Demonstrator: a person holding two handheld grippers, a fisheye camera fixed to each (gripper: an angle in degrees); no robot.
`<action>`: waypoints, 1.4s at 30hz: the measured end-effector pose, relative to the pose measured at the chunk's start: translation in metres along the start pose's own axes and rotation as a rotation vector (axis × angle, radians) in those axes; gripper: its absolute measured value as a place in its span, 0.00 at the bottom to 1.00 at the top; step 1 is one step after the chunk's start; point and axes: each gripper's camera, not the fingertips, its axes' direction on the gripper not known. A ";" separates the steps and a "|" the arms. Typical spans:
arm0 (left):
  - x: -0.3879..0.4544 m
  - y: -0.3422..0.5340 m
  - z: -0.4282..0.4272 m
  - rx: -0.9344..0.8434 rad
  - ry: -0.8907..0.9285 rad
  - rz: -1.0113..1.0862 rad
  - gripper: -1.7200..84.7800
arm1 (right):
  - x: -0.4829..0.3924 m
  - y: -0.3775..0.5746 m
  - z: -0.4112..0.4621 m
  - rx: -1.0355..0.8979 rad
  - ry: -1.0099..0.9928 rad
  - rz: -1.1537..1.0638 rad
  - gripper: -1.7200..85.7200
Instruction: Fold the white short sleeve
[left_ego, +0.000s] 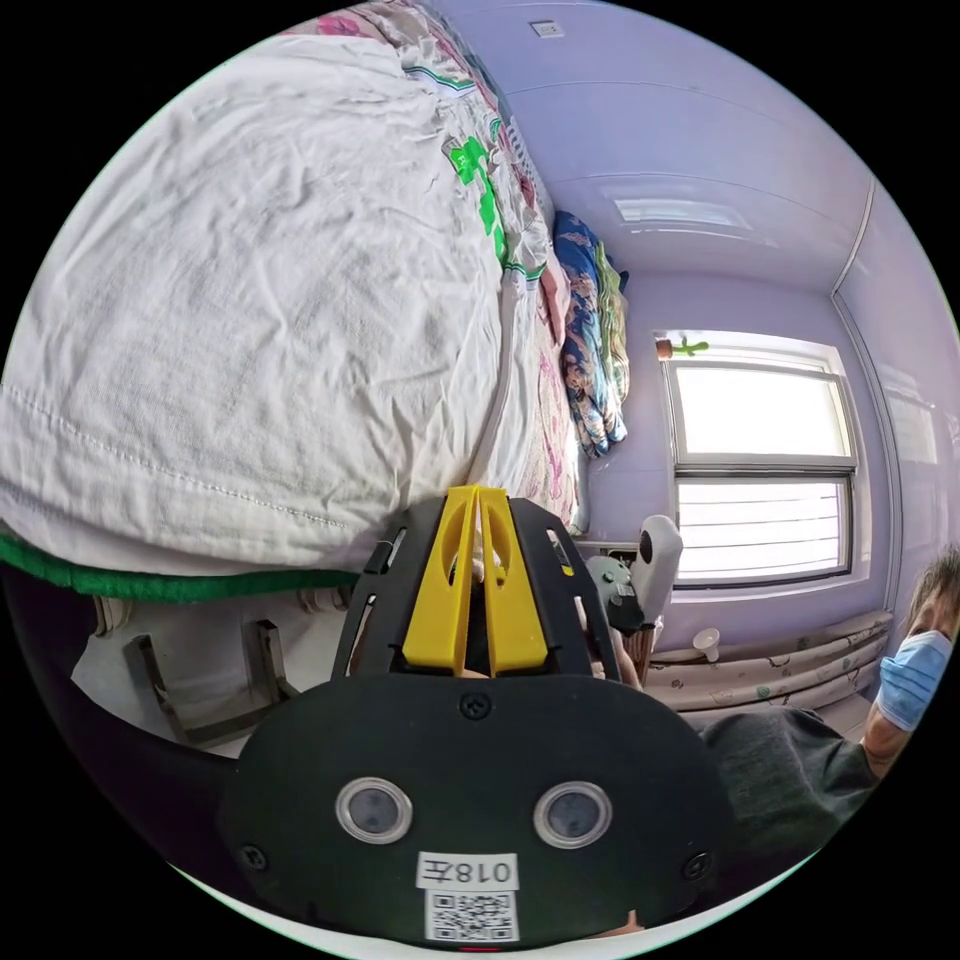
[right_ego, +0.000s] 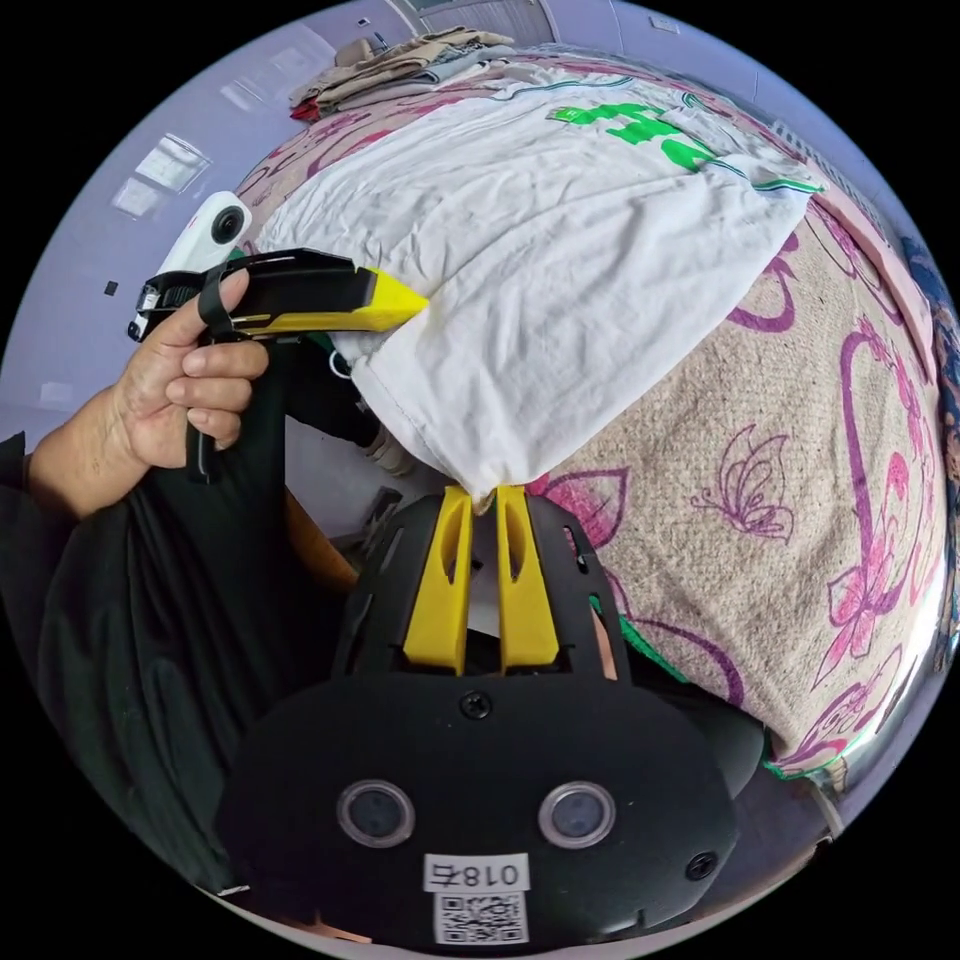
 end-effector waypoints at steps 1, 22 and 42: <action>0.001 0.000 -0.001 0.001 0.006 0.001 0.01 | 0.000 -0.002 -0.005 -0.002 -0.003 -0.008 0.04; -0.010 0.001 0.010 -0.107 0.030 0.018 0.01 | 0.055 -0.043 -0.114 0.272 -0.035 0.090 0.08; -0.020 -0.063 -0.023 0.011 0.145 0.327 0.01 | 0.171 -0.497 -0.070 0.473 0.332 0.132 0.11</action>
